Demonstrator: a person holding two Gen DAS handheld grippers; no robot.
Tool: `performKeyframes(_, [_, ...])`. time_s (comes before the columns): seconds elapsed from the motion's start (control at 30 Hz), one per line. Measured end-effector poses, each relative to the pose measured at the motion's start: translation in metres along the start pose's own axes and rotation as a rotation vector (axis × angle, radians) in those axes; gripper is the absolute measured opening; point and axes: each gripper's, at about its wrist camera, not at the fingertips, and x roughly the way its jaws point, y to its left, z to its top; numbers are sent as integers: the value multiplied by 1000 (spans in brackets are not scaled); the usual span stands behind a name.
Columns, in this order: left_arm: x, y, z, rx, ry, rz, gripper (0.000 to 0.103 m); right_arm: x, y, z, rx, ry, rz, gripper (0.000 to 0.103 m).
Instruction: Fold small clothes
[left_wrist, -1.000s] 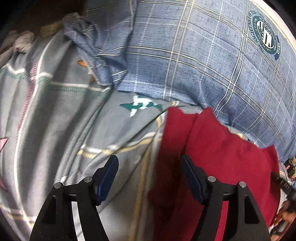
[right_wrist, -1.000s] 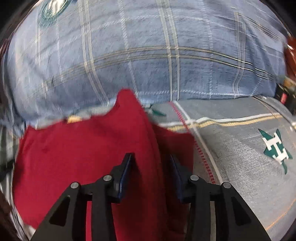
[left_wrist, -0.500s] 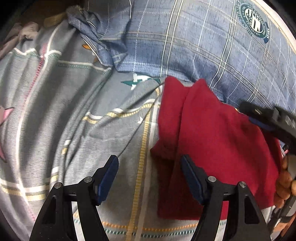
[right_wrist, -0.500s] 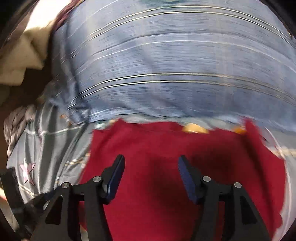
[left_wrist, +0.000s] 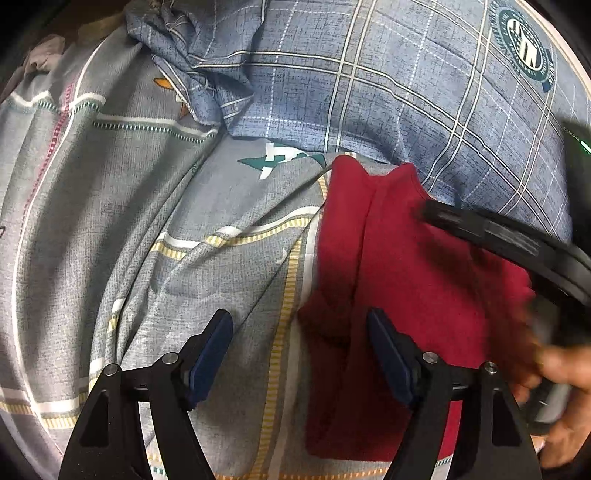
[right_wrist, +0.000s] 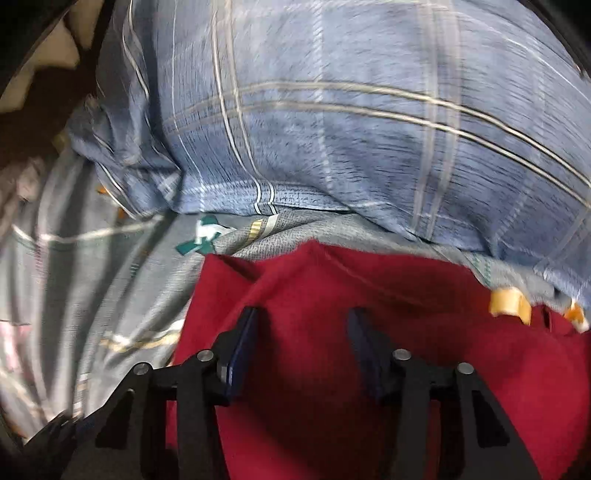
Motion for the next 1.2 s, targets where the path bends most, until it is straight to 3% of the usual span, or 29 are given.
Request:
performKeyframes(0.1, [1, 2, 1, -8, 1, -4, 76, -45, -44, -24, 26, -85, -13, 57])
performKeyframes(0.2, [0, 1, 0, -7, -2, 1, 76, -84, -107, -49, 109, -143, -128, 59])
performKeyframes(0.3, [1, -2, -1, 3, -11, 16, 76, -120, -178, -74, 270, -186, -203, 61])
performKeyframes(0.4, [1, -4, -2, 9, -15, 23, 76, -132, -224, -85, 388, -199, -209, 59])
performKeyframes(0.5, [1, -4, -4, 14, -22, 30, 78, -115, -255, -91, 485, -165, -130, 59])
performKeyframes(0.6, [2, -2, -3, 18, -22, 29, 78, -124, -240, -84, 445, -151, -164, 61])
performKeyframes(0.77, [-1, -2, -3, 36, -28, 34, 78, -144, -190, -72, 352, -195, -98, 66])
performKeyframes(0.93, [-11, -3, -5, 59, -61, 48, 78, -122, -119, -52, 208, -140, -18, 66])
performKeyframes(1.1, [-13, 2, -6, 56, -60, 43, 78, -73, -42, -27, 91, -70, 65, 67])
performKeyframes(1.2, [-12, 6, -3, 46, -56, 46, 78, -47, -11, -14, 44, -38, 63, 68])
